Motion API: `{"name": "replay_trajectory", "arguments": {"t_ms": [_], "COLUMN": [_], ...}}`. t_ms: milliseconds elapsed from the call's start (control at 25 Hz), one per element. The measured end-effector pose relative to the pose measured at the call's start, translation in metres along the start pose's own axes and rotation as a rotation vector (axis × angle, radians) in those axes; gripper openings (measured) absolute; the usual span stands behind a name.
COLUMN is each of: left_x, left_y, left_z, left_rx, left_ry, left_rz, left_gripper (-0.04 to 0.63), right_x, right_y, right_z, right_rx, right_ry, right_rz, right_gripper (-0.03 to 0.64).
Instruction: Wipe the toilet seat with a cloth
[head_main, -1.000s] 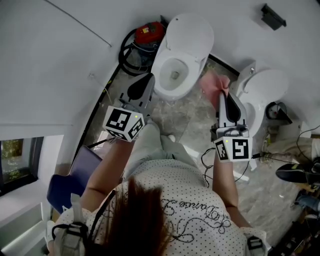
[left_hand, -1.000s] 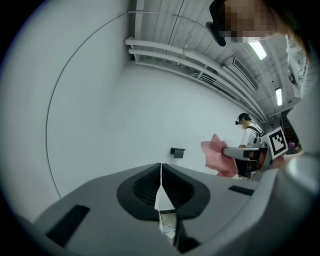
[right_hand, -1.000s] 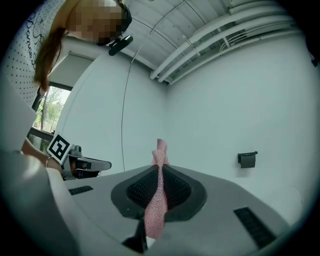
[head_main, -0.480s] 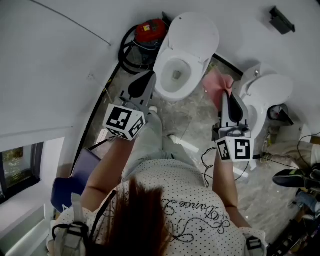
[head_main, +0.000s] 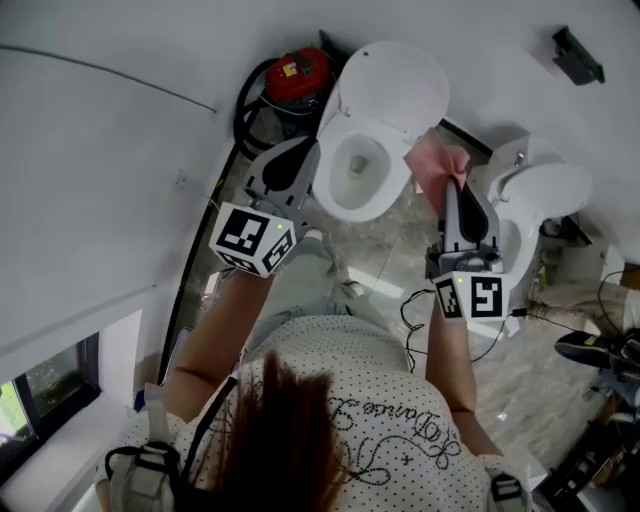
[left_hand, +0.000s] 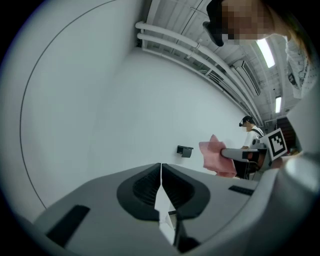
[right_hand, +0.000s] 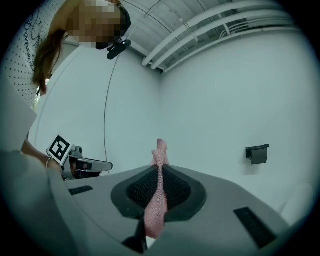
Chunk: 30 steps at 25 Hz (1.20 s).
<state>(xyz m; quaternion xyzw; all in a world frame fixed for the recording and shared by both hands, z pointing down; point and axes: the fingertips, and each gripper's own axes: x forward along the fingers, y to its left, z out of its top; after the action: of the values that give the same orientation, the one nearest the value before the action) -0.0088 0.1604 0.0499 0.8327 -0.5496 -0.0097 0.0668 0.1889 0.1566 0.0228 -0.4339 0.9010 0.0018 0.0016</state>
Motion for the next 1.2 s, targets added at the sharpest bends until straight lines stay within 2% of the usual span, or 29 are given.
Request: {"name": "replay_trajectory", "arguments": {"t_ms": [240,480,840,1200], "left_x": [0.028,0.047,0.061,0.089], "left_y": [0.053,0.083,0.093,0.092], "left_z": [0.003,-0.001,-0.010,-0.011], "left_rx": [-0.002,-0.021,-0.049,-0.044], "left_ry": [0.011,0.038,0.059,0.060], "left_rz": [-0.062,-0.110,-0.120,-0.085], "left_gripper": [-0.005,-0.005,-0.005,-0.005], "right_x": [0.045,0.069,0.084,0.109], "right_y": [0.004,0.005,-0.007,-0.037], "right_z": [-0.003,-0.004,-0.005,-0.014], "right_rx": [0.007,0.044,0.037,0.053], "right_ry": [0.003,0.022,0.040,0.033], "right_rz": [-0.083,-0.153,-0.165,-0.106], "right_gripper": [0.034,0.034,0.034,0.034]}}
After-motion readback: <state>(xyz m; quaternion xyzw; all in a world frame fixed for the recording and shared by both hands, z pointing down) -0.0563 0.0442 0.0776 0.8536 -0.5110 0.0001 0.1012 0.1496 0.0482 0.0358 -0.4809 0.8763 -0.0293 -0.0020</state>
